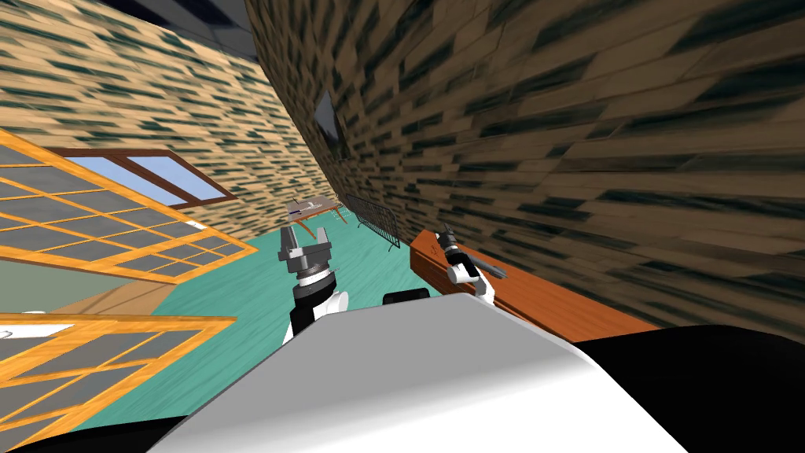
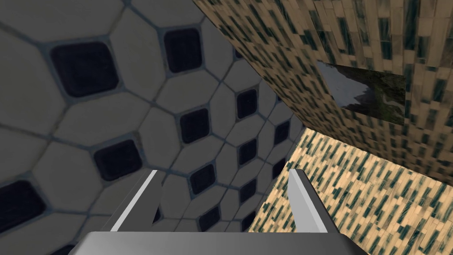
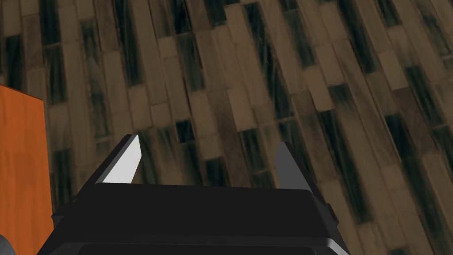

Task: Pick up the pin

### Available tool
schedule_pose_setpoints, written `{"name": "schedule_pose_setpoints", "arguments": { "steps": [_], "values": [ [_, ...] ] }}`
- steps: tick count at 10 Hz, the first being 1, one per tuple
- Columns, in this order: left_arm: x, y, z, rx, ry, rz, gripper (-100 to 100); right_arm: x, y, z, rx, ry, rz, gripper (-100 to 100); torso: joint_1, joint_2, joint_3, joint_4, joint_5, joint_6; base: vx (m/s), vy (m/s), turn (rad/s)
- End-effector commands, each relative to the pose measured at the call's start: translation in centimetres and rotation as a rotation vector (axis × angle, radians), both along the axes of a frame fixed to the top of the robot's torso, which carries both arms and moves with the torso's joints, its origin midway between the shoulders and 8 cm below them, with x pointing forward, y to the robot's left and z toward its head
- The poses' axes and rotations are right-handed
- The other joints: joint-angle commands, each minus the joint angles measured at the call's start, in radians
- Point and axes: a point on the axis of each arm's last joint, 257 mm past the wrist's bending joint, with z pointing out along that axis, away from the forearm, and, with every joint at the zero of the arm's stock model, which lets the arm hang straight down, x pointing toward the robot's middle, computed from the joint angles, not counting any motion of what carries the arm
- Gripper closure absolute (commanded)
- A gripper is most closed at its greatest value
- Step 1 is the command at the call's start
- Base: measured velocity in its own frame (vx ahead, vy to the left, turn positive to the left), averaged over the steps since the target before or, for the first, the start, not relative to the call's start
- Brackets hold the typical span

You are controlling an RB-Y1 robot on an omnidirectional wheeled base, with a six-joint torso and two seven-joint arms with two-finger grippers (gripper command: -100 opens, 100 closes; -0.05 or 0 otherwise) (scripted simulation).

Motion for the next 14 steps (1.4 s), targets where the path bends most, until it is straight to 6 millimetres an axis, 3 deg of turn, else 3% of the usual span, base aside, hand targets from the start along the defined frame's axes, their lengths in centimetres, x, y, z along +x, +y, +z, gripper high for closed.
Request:
{"name": "schedule_pose_setpoints", "arguments": {
  "steps": [1, 6, 7, 14],
  "values": [
    [0.0, 0.0, 0.0, 0.000, 0.000, 0.000, 0, 1.3, -1.1, -1.5, 0.050, 0.051, 0.001, -100, 0.000, 0.000, 0.000, 0.000, 0.000, 0.000, 0.045, 0.048, 0.021],
    [0.0, 0.0, 0.0, 0.000, 0.000, 0.000, 0, 2.7, -4.5, -8.6, 0.162, 0.236, -0.039, -100, 0.000, 0.000, 0.000, 0.000, 0.000, 0.000, 0.038, 0.031, 0.012],
    [0.0, 0.0, 0.0, 0.000, 0.000, 0.000, 0, 2.7, -4.5, -8.8, 0.162, 0.243, -0.039, -100, 0.000, 0.000, 0.000, 0.000, 0.000, 0.000, 0.026, 0.022, 0.002],
    [0.0, 0.0, 0.0, 0.000, 0.000, 0.000, 0, 2.9, -8.4, -15.1, 0.299, 0.408, -0.110, -100, -0.001, 0.001, 0.001, 0.000, 0.000, 0.000, 0.028, 0.017, 0.007]
  ]
}}
